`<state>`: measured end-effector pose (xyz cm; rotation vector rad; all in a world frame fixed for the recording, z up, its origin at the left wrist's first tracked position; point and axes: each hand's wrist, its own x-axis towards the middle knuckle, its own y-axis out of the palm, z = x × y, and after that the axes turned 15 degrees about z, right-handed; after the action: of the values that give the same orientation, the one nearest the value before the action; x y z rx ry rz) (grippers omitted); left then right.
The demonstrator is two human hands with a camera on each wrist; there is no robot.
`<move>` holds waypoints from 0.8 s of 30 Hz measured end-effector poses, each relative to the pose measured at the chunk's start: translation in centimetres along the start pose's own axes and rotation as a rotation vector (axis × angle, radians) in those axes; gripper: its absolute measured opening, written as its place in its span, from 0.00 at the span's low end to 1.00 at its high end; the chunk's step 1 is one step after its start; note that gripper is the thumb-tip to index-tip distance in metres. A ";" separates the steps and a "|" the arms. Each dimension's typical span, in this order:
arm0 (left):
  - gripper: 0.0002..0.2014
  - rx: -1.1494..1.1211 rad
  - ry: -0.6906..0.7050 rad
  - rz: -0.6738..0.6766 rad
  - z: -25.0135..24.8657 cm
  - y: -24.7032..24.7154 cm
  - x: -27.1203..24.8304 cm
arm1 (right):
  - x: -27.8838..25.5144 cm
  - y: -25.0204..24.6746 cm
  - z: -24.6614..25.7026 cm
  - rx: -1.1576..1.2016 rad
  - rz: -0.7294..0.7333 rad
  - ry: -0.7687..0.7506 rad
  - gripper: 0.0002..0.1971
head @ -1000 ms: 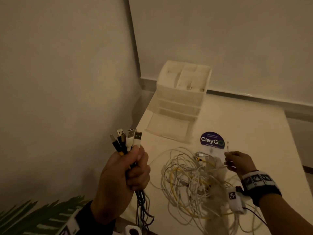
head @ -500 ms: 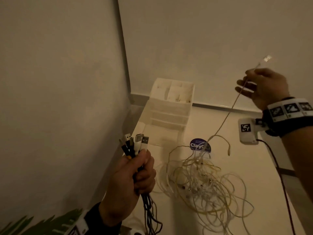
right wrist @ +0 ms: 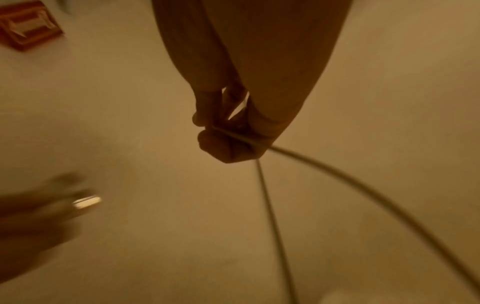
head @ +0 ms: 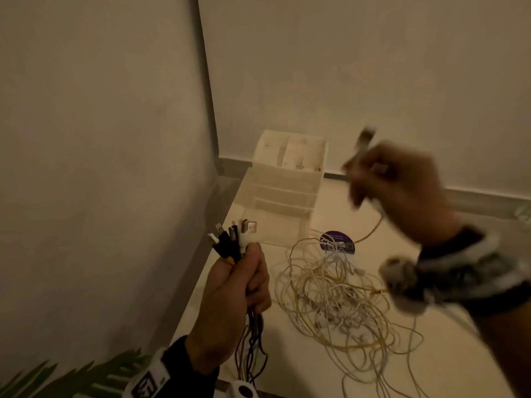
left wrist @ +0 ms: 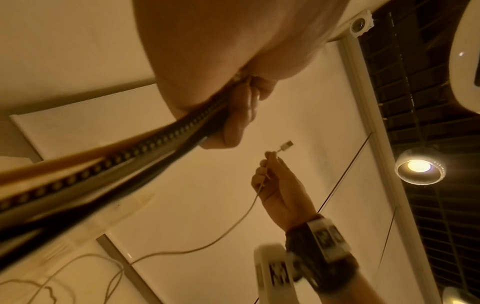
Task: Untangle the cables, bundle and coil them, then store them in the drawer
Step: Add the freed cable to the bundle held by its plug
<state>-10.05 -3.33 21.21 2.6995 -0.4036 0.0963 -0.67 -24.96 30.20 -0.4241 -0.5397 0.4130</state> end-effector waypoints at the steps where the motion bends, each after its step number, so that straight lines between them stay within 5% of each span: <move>1: 0.16 0.042 0.026 0.000 0.4 0.0 0.3 | -1.7 2.5 -0.5 0.015 0.077 0.041 0.02; 5: 0.09 0.187 0.090 -0.052 1.7 0.4 1.0 | -6.5 10.0 -2.2 0.043 0.070 0.205 0.06; 14: 0.15 0.293 -0.013 -0.209 3.4 1.5 0.7 | -9.8 14.3 -2.4 -0.150 -0.029 0.156 0.09; 24: 0.18 0.060 0.172 -0.247 -2.4 -3.7 0.5 | -15.0 14.1 -11.7 -0.067 0.484 0.354 0.12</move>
<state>-8.57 0.72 22.04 2.7473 -0.0149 0.2706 -9.42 -23.60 8.29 -0.6797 -0.1001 0.7673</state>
